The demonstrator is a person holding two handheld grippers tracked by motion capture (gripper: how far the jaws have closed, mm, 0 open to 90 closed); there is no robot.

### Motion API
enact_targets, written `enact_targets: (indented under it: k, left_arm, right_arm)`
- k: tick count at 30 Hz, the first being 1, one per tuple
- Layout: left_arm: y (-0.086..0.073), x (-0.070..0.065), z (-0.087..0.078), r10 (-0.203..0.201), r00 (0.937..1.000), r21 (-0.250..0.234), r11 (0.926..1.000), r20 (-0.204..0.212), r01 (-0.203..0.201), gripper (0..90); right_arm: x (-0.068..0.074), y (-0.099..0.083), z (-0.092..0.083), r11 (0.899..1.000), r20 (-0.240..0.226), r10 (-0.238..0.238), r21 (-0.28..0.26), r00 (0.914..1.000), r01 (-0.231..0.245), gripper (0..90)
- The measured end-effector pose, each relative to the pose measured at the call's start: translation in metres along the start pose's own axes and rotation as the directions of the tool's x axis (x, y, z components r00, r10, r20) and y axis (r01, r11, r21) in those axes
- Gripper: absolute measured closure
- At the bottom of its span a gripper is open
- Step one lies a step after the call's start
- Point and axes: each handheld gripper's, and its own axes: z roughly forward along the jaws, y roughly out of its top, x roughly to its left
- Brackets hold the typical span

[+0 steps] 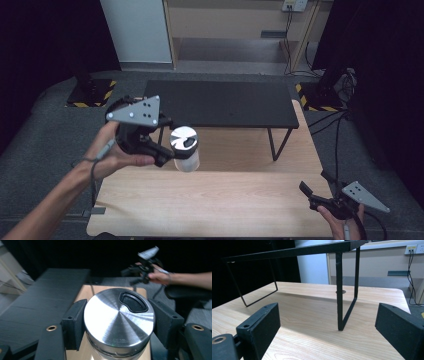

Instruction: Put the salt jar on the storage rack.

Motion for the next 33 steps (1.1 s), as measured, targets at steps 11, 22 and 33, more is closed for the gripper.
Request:
enact_targets:
  k: [11, 22, 33]
  left_arm:
    - [0.021, 0.04, 0.007, -0.107, 0.955, -0.023, 0.9942, -0.277, 0.105, 34.1]
    - [-0.001, 0.082, 0.024, -0.2, 0.8687, -0.046, 0.9784, -0.453, 0.201, 34.1]
    - [-0.046, 0.095, 0.026, -0.254, 0.8584, -0.018, 0.9612, -0.446, 0.275, 34.1]
  right_arm:
    - [0.002, -0.002, -0.008, 1.0, 0.022, 0.007, -0.001, 0.9997, -0.007, 5.8]
    - [0.001, -0.003, -0.012, 1.0, 0.029, 0.011, -0.003, 0.9995, -0.011, 5.8]
    - [0.0, -0.003, -0.011, 1.0, 0.024, 0.009, 0.0, 0.9997, -0.009, 5.8]
